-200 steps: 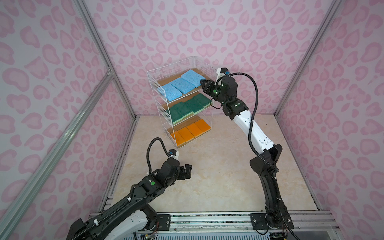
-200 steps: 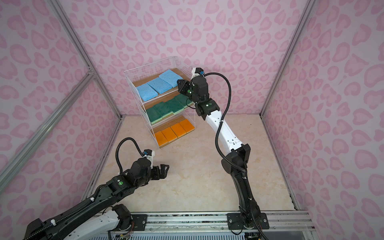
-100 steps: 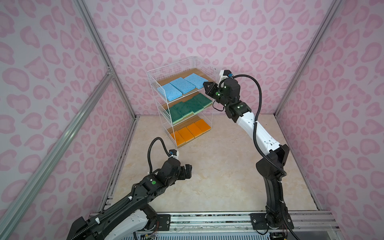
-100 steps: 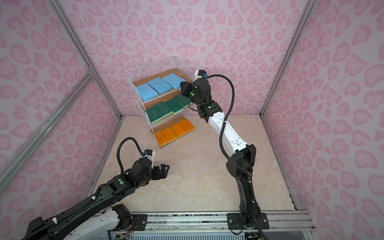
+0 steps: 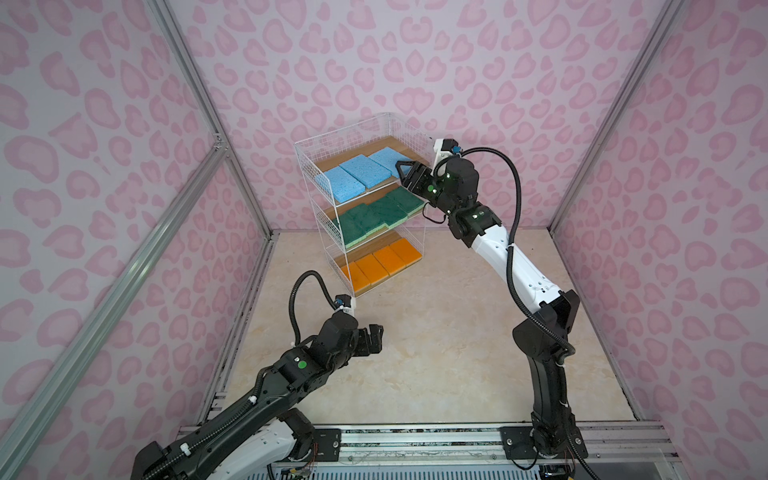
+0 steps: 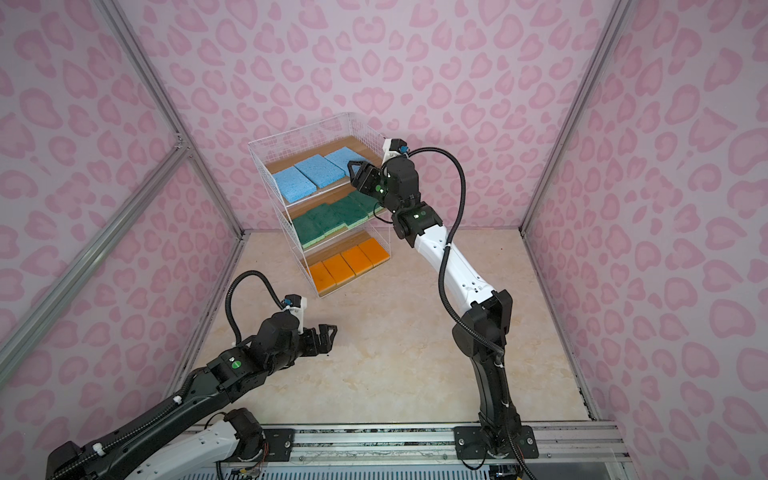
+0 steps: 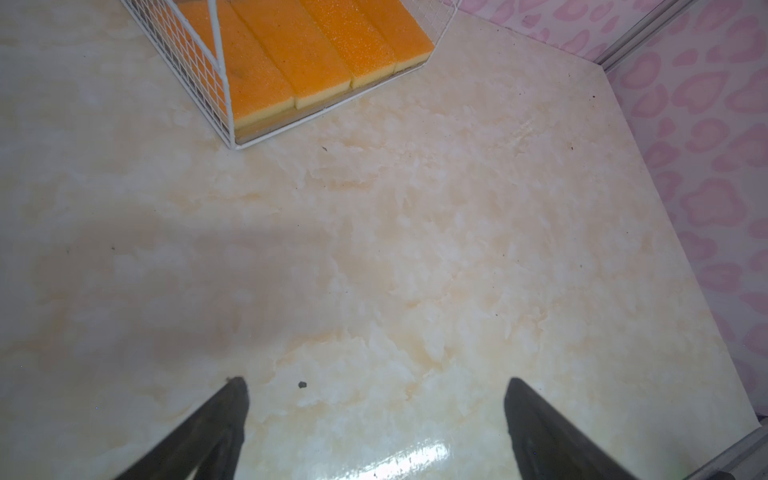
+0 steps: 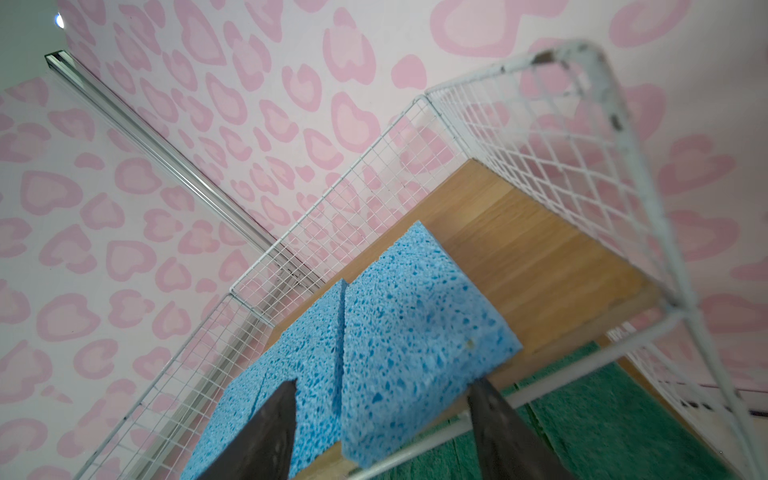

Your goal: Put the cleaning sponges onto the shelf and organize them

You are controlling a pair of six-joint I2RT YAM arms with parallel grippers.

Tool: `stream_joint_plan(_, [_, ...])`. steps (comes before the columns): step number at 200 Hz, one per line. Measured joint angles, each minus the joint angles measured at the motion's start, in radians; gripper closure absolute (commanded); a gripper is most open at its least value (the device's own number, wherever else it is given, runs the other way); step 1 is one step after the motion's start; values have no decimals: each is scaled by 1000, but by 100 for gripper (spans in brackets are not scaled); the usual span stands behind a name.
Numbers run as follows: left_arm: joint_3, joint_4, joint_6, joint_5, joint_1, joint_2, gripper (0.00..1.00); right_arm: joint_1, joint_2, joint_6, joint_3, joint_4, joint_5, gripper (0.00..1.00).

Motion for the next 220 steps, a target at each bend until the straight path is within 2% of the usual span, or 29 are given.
stream_joint_plan(31, [48,-70,-5,-36,0,-47,3,-12,-118,-19,-204,42,-7,14])
stream_joint_plan(48, [71,-109,-12,-68,0,-76,3,-19,-201,-42,-336,81,-2,9])
stream_joint_plan(104, [109,-227,-42,-319,2,-242,3,-40,-490,-126,-775,225,-3,3])
stream_joint_plan(130, [117,-224,23,-447,2,-309,3,-68,-634,-169,-1005,255,4,3])
stream_joint_plan(156, [95,-157,138,-566,14,-312,3,-116,-777,-199,-1238,276,47,3])
stream_joint_plan(177, [34,-54,245,-581,122,-254,3,-180,-887,-230,-1424,288,111,3])
stream_joint_plan(203, [-33,70,311,-467,344,-114,3,-215,-1023,-342,-1647,373,235,3])
stream_joint_plan(220, [-60,158,351,-409,433,10,3,-230,-1074,-421,-1738,422,317,3])
